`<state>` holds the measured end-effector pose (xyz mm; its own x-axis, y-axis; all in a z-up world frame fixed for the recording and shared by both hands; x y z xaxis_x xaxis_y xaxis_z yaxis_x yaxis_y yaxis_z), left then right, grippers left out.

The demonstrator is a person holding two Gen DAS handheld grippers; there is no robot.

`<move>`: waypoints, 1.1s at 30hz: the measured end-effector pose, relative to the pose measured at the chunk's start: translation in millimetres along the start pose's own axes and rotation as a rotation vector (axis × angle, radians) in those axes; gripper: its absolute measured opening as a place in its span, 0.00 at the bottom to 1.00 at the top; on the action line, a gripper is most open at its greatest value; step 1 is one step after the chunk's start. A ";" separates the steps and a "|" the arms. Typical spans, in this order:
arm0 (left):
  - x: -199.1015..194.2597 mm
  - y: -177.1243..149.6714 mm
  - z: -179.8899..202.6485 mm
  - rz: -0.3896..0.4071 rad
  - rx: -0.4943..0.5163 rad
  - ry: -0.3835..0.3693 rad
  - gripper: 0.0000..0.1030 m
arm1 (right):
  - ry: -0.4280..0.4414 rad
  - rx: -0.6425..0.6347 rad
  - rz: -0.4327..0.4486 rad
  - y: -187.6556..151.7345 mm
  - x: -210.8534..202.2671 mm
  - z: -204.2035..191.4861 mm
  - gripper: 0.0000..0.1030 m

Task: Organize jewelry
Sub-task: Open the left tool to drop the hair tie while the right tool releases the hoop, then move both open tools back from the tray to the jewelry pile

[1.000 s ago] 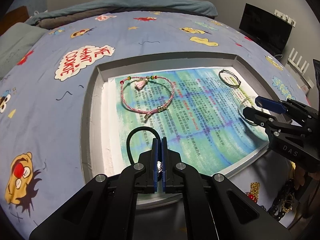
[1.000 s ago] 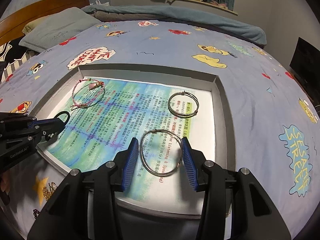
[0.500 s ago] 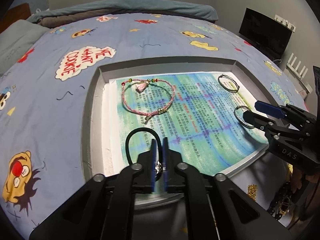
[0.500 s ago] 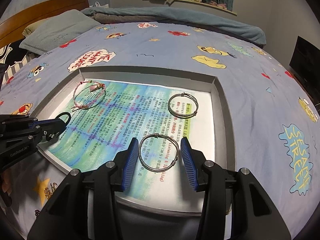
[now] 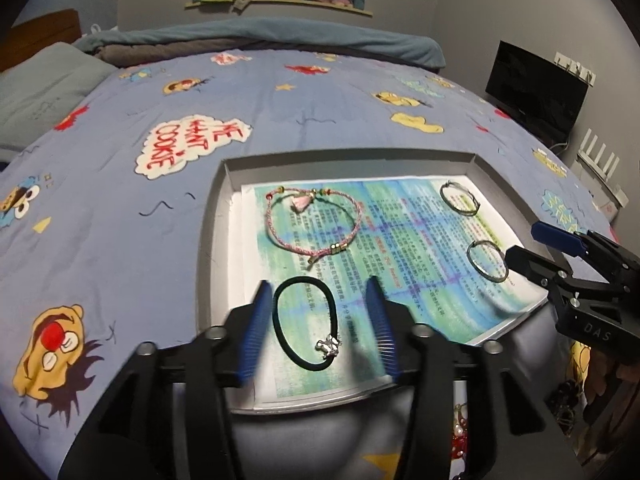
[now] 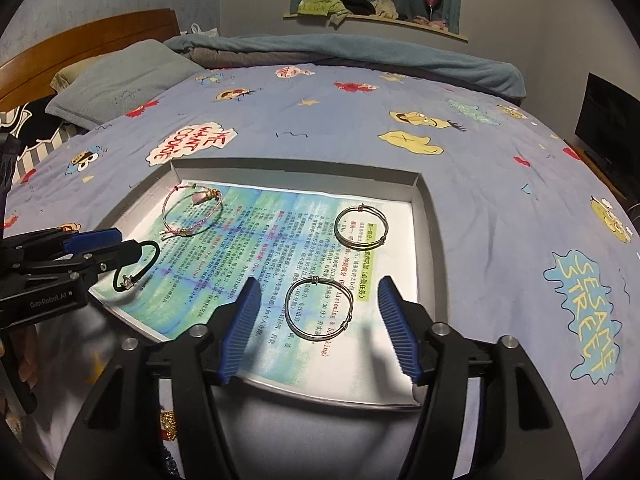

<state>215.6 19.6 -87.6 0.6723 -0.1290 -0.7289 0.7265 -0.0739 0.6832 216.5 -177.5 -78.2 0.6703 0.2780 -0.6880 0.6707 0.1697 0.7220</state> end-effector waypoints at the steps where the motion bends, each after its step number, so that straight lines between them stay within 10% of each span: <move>1: -2.5 1.5 -0.1 0.008 -0.005 -0.001 0.55 | 0.000 0.001 0.004 0.1 -1.6 0.1 0.67; 12: -13.3 3.8 -6.0 0.035 -0.013 0.041 0.78 | -0.010 0.019 0.059 3.6 -23.4 6.5 0.95; 33: -68.7 3.7 -34.0 0.043 -0.082 0.024 0.88 | 0.010 0.070 0.104 -1.7 -81.4 21.3 0.95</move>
<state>176.9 61.8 -36.5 0.7054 -0.1061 -0.7008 0.7057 0.0129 0.7084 167.6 -220.5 -25.0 0.7348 0.2998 -0.6084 0.6183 0.0726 0.7826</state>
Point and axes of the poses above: each gripper's, at about its wrist camera, not at the fingertips, and x roughly the way its jaws point, z to its right, y to its top, the point moved 9 cm from there along x, roughly the way its jaws point, and after that the axes turned 7 degrees about y, right-handed, at the moved point
